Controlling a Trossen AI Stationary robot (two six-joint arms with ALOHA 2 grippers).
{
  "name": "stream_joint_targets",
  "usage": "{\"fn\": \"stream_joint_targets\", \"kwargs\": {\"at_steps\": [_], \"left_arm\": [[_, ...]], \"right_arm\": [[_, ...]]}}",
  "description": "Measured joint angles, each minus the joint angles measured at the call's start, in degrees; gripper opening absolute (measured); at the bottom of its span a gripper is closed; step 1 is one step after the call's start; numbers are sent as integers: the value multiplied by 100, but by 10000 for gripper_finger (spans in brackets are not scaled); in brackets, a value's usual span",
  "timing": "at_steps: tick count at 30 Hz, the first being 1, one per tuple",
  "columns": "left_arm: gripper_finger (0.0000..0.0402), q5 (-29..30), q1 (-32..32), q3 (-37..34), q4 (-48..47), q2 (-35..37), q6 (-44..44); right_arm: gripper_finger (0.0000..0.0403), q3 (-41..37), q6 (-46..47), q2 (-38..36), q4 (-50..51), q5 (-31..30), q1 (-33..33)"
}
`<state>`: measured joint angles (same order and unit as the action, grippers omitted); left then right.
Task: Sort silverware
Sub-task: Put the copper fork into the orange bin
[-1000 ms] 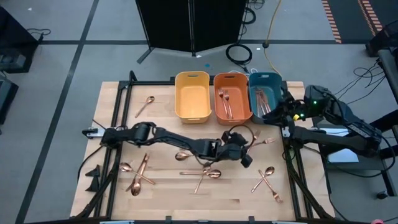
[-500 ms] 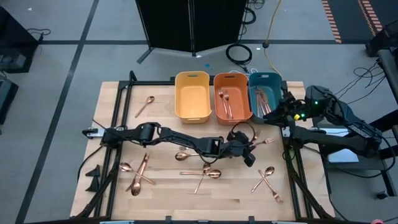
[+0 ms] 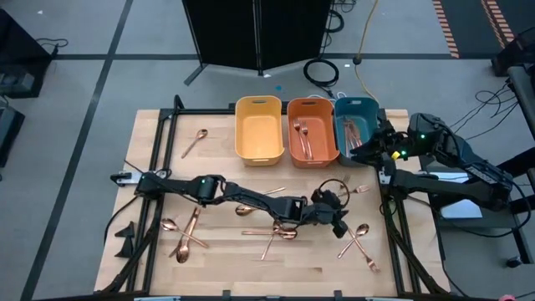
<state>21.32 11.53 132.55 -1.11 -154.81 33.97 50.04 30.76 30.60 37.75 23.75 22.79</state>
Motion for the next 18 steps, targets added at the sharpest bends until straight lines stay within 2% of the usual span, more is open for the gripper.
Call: {"fn": "stream_joint_targets", "kwargs": {"at_steps": [4, 8, 18], "left_arm": [[95, 138, -35, 31, -257, 27, -49], [95, 188, -100, 31, -311, 22, -451], [95, 335, -198, 28, -255, -240, -429]], "right_arm": [[169, 0, -5, 93, 36, 0, 0], [169, 0, 0, 143, 127, 2, 0], [169, 0, -14, 158, 171, 2, 0]]}}
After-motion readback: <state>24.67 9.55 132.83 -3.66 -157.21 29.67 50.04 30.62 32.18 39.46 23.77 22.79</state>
